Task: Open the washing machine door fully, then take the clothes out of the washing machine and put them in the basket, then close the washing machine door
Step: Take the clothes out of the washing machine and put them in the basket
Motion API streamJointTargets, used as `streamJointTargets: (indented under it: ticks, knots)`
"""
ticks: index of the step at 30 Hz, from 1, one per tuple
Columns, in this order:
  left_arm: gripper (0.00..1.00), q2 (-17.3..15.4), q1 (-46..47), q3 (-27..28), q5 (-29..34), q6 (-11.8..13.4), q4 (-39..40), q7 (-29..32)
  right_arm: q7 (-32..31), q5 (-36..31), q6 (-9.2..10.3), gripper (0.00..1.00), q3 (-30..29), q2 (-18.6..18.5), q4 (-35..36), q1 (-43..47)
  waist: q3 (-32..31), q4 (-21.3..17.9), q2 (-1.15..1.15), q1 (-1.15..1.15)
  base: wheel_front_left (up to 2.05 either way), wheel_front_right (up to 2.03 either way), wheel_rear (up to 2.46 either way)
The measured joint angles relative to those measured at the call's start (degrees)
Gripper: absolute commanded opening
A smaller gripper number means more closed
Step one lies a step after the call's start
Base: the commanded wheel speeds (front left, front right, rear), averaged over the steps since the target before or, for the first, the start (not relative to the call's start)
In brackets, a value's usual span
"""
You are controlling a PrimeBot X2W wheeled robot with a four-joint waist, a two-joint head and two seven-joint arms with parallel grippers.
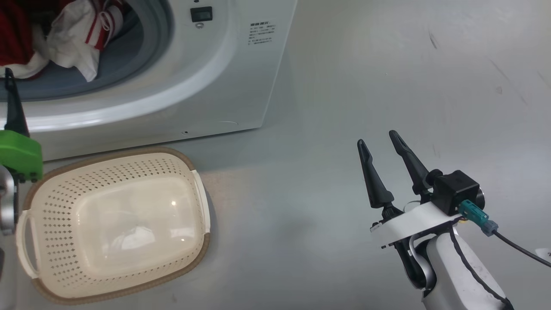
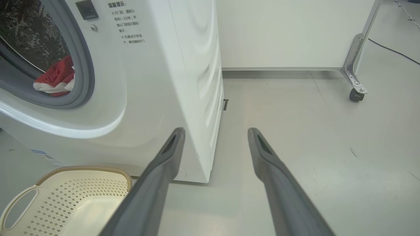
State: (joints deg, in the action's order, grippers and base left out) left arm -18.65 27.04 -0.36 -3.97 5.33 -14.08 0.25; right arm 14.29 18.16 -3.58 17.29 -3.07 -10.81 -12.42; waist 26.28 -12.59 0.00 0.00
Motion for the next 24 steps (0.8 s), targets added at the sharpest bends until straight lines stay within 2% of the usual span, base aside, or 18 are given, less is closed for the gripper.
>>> streamJointTargets:
  ticks: [8,15,24]
  knots:
    - [1.0,-3.6,7.9,-1.0,3.5,0.0,-3.6,6.9,0.1,3.3,-0.07,1.0,1.8,0.2,1.0,-2.4,4.1,-3.6,0.0,0.0,0.0,0.0,0.0]
    - [1.0,-5.0,13.5,-2.2,6.6,0.2,-8.4,12.9,0.2,6.0,0.21,1.0,3.6,0.3,1.6,-3.8,6.9,-6.5,0.0,0.0,0.0,0.0,0.0]
    - [1.0,-6.3,18.3,-2.5,8.8,0.4,-14.2,17.1,0.2,7.3,1.3,1.0,5.0,0.3,1.8,-4.8,8.7,-8.3,0.0,0.0,0.0,0.0,0.0]
